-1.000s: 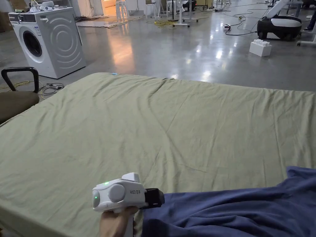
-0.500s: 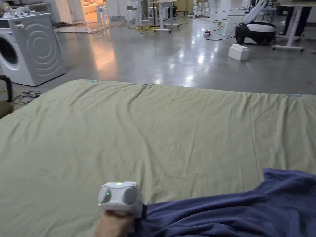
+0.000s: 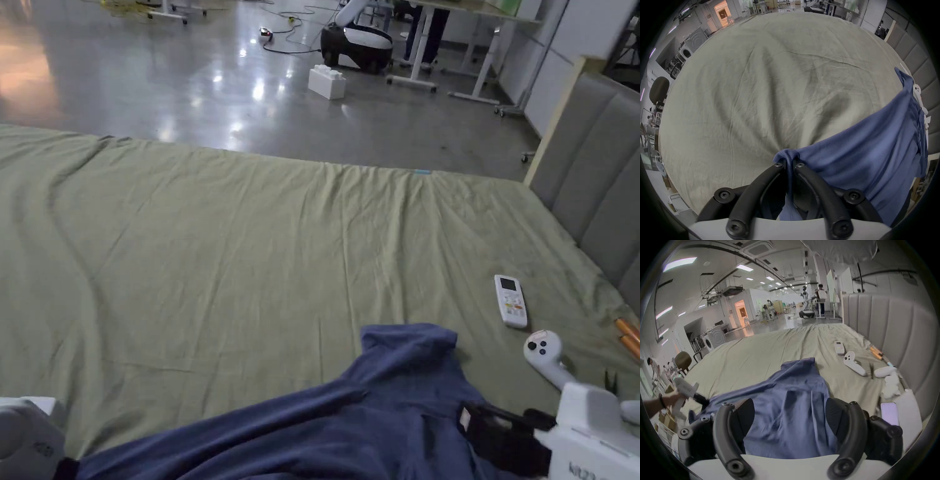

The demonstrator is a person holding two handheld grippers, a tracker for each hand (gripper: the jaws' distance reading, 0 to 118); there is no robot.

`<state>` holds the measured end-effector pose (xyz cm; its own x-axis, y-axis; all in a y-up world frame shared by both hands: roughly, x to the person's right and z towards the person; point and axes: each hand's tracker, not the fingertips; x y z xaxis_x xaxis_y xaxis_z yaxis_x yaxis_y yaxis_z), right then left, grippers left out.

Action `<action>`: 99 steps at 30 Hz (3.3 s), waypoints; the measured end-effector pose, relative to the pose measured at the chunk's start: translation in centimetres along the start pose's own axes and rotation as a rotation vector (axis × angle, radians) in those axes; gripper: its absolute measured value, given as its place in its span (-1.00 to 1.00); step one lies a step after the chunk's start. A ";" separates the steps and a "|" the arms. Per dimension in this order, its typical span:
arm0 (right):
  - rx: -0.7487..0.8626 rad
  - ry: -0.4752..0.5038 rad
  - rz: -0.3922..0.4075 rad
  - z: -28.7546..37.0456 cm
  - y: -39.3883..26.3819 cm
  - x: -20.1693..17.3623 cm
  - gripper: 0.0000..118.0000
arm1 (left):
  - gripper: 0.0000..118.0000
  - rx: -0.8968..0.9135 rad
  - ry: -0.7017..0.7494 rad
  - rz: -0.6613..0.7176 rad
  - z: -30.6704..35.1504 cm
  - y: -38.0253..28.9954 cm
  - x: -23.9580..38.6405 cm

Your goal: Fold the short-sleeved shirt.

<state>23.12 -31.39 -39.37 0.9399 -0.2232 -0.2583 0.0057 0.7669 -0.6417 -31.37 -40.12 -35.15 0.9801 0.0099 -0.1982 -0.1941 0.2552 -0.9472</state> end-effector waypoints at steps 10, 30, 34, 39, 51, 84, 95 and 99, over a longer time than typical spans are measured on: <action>-0.323 -0.234 0.164 -18.5 4.9 5.9 0.50 | -0.88 -0.033 -0.056 0.023 0.2 0.8 -0.8; 0.094 -0.075 0.199 5.2 12.0 -2.6 -0.98 | -0.90 0.583 -0.293 0.141 16.2 -2.4 -5.8; 0.277 -0.057 0.188 16.0 14.1 -5.0 -0.98 | -0.91 0.775 -0.354 0.158 25.7 -5.1 -7.4; 0.462 -0.104 0.164 24.5 18.7 -6.6 -0.98 | -0.91 0.916 -0.589 0.270 35.7 -6.3 -9.2; 0.711 -0.032 0.176 35.8 26.1 -10.6 -0.98 | -0.91 1.240 -0.380 0.036 51.5 -4.1 -10.7; 0.874 -0.186 0.283 29.5 33.9 -15.0 -0.98 | -0.91 1.240 -0.319 0.112 50.1 6.1 -7.3; 0.862 -0.312 0.307 22.6 39.5 -17.2 -0.98 | -0.91 1.196 -0.297 0.152 48.4 16.5 -7.8; 0.827 -0.327 0.292 20.5 41.0 -17.1 -0.98 | -0.91 1.178 -0.211 0.104 47.5 19.3 -7.5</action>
<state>14.25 16.21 -46.43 0.9910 0.1300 -0.0316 -0.1230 0.9784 0.1662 -40.52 10.63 -39.95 0.9708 0.2131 -0.1101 -0.2237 0.9700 -0.0948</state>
